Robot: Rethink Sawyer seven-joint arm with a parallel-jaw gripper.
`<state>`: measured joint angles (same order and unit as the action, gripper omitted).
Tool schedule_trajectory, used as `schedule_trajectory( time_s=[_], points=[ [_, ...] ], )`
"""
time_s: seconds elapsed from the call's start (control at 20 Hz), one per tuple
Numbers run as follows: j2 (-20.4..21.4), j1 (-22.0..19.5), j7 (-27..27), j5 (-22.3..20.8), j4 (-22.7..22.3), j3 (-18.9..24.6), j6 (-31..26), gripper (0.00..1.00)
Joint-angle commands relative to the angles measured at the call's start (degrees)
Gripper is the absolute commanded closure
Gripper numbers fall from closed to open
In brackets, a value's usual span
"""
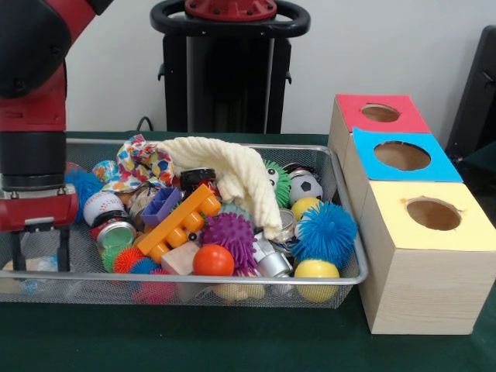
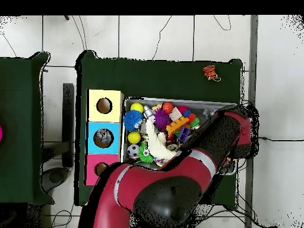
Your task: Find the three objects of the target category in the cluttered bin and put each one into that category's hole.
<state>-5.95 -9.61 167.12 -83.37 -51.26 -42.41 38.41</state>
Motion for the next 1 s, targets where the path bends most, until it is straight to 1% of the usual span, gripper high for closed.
schedule_trajectory(
  time_s=[0.05,0.1,0.15,0.35,0.5,0.55,0.65,0.75,0.9,1.0],
  points=[
    [1.02,-0.46,-10.44,2.03,3.5,6.08,-3.76,0.0],
    [1.41,-0.61,-9.54,2.22,3.22,6.47,-2.6,0.0],
    [2.15,-0.97,-10.06,3.27,2.74,7.07,-2.75,0.0],
    [4.08,-2.62,-14.71,9.11,2.12,8.59,-9.19,0.0],
    [4.51,-3.53,-17.35,11.93,2.63,9.16,-11.69,0.0],
    [4.83,-4.05,-19.18,13.36,2.53,9.46,-12.33,0.0],
    [4.49,-4.11,-19.04,13.37,2.83,9.11,-12.16,0.0],
    [2.61,-2.93,-13.68,10.04,3.87,7.25,-9.97,0.0],
    [-0.18,-1.27,-2.33,3.66,5.36,5.03,-2.62,0.0],
    [-1.15,-0.96,1.74,0.76,6.06,5.2,2.37,0.0]
  ],
)
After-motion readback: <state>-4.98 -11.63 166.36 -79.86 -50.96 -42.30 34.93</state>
